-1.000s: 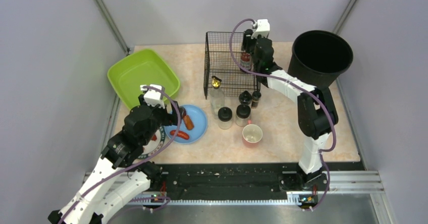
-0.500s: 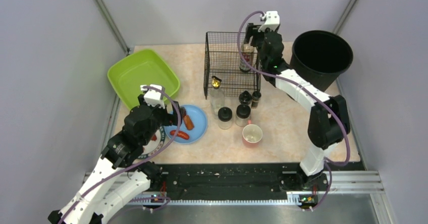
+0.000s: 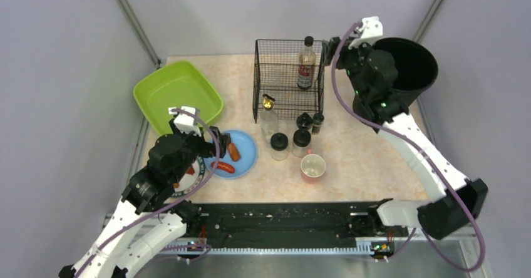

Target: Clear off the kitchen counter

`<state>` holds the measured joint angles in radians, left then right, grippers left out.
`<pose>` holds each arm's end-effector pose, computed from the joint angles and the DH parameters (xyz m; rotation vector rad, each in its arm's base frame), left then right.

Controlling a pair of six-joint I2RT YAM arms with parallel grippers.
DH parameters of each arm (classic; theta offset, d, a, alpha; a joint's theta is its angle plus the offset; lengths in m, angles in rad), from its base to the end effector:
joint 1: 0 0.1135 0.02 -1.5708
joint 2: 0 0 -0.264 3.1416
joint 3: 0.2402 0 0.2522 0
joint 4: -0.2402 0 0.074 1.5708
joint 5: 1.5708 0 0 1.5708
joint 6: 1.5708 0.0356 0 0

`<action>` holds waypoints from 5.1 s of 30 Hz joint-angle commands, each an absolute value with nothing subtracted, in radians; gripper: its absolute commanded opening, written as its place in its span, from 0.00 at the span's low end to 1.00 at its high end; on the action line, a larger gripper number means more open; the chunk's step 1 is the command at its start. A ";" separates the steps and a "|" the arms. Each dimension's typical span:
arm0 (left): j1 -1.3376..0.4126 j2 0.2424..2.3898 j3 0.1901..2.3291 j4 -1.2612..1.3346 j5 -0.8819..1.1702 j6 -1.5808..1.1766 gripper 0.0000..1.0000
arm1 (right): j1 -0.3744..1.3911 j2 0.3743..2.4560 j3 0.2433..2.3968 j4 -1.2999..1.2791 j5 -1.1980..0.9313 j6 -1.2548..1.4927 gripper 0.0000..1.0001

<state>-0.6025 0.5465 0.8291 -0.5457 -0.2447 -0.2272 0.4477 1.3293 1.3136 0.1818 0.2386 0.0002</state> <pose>0.1019 -0.0596 0.3484 0.1722 1.8328 -0.3598 0.2829 0.1265 0.4439 -0.1172 1.4076 0.2035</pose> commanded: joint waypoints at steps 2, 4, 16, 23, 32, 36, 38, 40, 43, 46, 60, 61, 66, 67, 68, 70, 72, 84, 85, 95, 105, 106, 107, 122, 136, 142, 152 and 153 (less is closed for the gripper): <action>-0.599 0.540 0.876 -0.501 -0.154 -0.297 0.99 | 0.458 1.134 1.235 -0.059 0.139 0.016 0.76; -0.598 0.541 0.879 -0.486 -0.104 -0.310 0.99 | 0.458 1.056 1.196 -0.112 0.124 0.042 0.76; -0.608 0.672 0.827 -0.277 0.081 -0.376 0.99 | 0.466 0.856 1.041 -0.358 -0.046 0.128 0.75; -0.622 0.740 0.785 -0.130 0.086 -0.344 0.99 | 0.468 0.731 0.882 -0.357 -0.126 0.197 0.74; -0.655 0.813 0.724 0.106 0.039 -0.253 0.98 | 0.471 0.672 0.801 -0.371 -0.176 0.251 0.73; -0.675 0.853 0.707 0.181 0.034 -0.221 0.97 | 0.473 0.641 0.755 -0.384 -0.177 0.264 0.73; -0.687 0.869 0.702 0.204 0.035 -0.208 0.96 | 0.472 0.617 0.738 -0.389 -0.172 0.267 0.73; -0.694 0.877 0.685 0.244 0.035 -0.197 0.95 | 0.472 0.597 0.728 -0.396 -0.164 0.269 0.73; -0.699 0.908 0.674 0.293 0.020 -0.181 0.95 | 0.473 0.575 0.727 -0.406 -0.164 0.280 0.73; -0.699 0.952 0.677 0.332 0.009 -0.169 0.94 | 0.472 0.560 0.726 -0.413 -0.177 0.292 0.73; -0.700 1.137 0.684 0.531 -0.074 -0.132 0.88 | 0.472 0.496 0.721 -0.455 -0.179 0.298 0.73; -0.700 1.150 0.690 0.535 -0.072 -0.131 0.86 | 0.472 0.495 0.721 -0.457 -0.178 0.297 0.73; -0.700 1.197 0.686 0.586 -0.072 -0.137 0.83 | 0.473 0.491 0.719 -0.462 -0.175 0.295 0.73; -0.700 1.203 0.682 0.598 -0.076 -0.135 0.82 | 0.472 0.490 0.721 -0.463 -0.175 0.294 0.73; -0.700 1.207 0.681 0.605 -0.082 -0.135 0.81 | 0.472 0.490 0.721 -0.464 -0.175 0.294 0.73; -0.699 1.218 0.683 0.617 -0.091 -0.136 0.79 | 0.473 0.488 0.722 -0.464 -0.177 0.293 0.73; -0.700 1.226 0.684 0.629 -0.095 -0.137 0.76 | 0.472 0.488 0.722 -0.463 -0.177 0.291 0.73; -0.700 1.275 0.687 0.667 -0.077 -0.147 0.67 | 0.473 0.491 0.720 -0.464 -0.177 0.293 0.73; -0.700 1.279 0.687 0.669 -0.078 -0.146 0.66 | 0.473 0.492 0.719 -0.465 -0.177 0.294 0.73; -0.698 1.305 0.693 0.671 -0.090 -0.146 0.55 | 0.473 0.491 0.716 -0.466 -0.176 0.296 0.73; -0.697 1.317 0.721 0.653 -0.124 -0.123 0.00 | 0.472 0.480 0.705 -0.474 -0.174 0.307 0.73; -0.697 1.314 0.722 0.655 -0.126 -0.117 0.00 | 0.472 0.479 0.705 -0.476 -0.174 0.307 0.73; -0.696 1.311 0.727 0.651 -0.128 -0.109 0.00 | 0.473 0.477 0.706 -0.477 -0.173 0.310 0.73; -0.698 1.170 0.888 0.409 -0.215 -0.015 0.00 | 0.472 0.490 0.706 -0.447 -0.184 0.335 0.73; -0.698 1.097 1.070 0.202 -0.247 -0.012 0.00 | 0.472 0.489 0.701 -0.437 -0.192 0.357 0.73; -0.698 1.150 1.237 0.107 -0.236 -0.009 0.00 | 0.473 0.482 0.694 -0.432 -0.198 0.360 0.73; -0.698 1.300 1.470 0.084 -0.270 0.051 0.00 | 0.473 0.474 0.692 -0.433 -0.201 0.350 0.74; -0.698 1.319 1.491 0.086 -0.278 0.056 0.00 | 0.473 0.472 0.692 -0.433 -0.202 0.350 0.73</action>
